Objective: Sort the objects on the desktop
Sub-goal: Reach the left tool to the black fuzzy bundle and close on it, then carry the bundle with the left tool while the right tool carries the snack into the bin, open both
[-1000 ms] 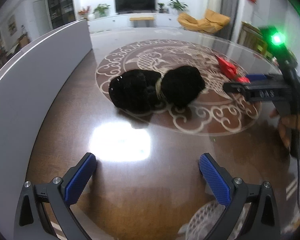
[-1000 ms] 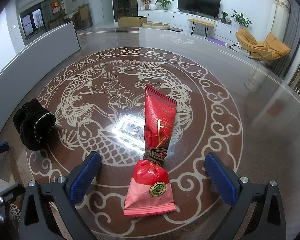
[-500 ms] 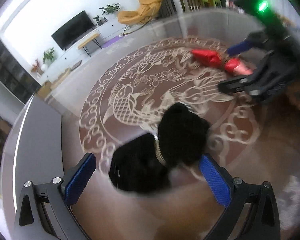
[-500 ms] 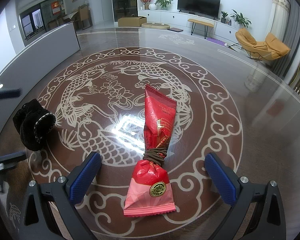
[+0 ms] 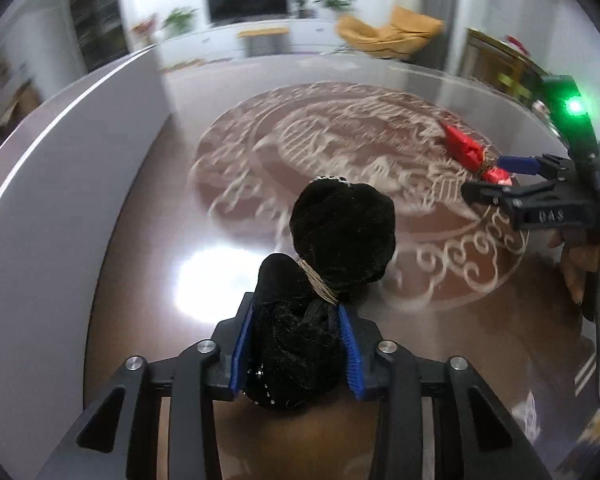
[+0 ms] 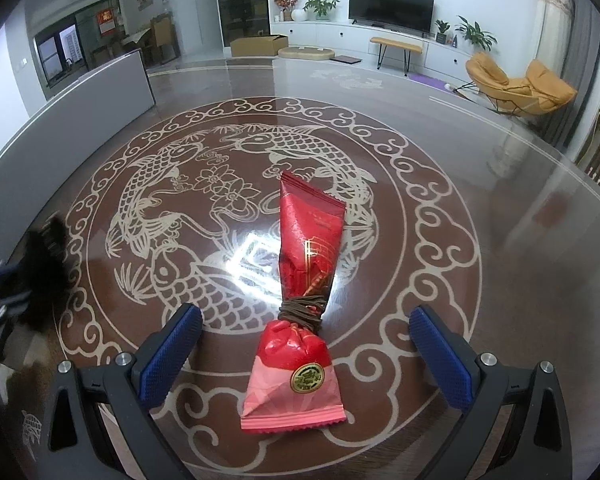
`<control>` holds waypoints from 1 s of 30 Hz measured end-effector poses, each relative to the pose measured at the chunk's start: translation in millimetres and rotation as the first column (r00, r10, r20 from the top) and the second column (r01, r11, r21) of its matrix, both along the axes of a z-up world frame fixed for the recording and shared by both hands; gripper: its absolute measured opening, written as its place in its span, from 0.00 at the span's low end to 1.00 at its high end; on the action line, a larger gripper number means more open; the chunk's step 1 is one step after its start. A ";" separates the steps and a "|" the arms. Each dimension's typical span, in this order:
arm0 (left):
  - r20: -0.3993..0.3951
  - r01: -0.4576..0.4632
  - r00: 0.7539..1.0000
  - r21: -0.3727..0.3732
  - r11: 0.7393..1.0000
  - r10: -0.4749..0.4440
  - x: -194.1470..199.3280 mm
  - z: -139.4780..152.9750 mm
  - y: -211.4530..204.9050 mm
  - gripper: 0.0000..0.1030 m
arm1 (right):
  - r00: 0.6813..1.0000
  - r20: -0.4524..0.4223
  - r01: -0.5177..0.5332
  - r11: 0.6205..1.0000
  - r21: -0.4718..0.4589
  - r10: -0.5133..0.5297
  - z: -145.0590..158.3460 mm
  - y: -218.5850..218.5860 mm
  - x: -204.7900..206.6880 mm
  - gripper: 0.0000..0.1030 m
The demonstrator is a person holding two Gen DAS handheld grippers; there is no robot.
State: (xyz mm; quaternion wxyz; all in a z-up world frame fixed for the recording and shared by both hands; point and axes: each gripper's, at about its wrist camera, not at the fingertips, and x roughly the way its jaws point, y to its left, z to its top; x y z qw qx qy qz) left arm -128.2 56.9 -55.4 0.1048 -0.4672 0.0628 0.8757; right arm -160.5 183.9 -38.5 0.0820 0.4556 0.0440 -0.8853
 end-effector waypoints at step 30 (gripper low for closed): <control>-0.232 -0.090 0.964 0.164 0.982 0.127 60.3 148.1 -111.0 0.31 | 0.957 -0.049 -0.289 0.926 -0.242 0.286 151.1 -129.6 8.6 0.22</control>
